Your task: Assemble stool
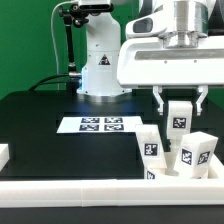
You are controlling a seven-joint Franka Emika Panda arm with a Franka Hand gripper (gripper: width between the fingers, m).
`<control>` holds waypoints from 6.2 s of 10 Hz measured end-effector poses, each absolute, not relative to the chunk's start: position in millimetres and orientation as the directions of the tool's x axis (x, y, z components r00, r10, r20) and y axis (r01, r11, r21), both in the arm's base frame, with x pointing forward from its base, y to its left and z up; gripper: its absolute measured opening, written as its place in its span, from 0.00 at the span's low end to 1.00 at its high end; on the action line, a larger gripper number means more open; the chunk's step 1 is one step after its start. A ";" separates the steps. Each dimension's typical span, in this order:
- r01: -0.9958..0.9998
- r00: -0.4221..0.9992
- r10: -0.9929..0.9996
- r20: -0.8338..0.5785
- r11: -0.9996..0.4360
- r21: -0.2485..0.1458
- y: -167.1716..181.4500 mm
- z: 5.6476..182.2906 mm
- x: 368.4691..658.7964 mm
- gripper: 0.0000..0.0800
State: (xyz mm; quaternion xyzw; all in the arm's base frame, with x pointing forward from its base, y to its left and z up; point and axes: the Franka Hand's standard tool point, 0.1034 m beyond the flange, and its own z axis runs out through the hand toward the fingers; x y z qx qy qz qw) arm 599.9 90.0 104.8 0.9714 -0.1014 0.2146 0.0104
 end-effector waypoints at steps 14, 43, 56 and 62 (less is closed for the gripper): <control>-0.178 0.894 -0.165 0.417 -0.984 -0.007 100.7 94.0 605.2 0.43; -0.159 0.955 -0.150 0.255 -0.987 0.012 87.4 100.8 599.4 0.81; -0.222 0.970 -0.225 0.086 -0.974 -0.045 87.9 120.9 609.3 0.81; -0.238 0.965 -0.242 0.102 -0.970 -0.055 88.6 117.0 611.7 0.81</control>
Offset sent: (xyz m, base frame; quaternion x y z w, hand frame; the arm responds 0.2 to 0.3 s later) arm 0.0143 0.0084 0.0073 0.0083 0.0008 -0.0076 0.9999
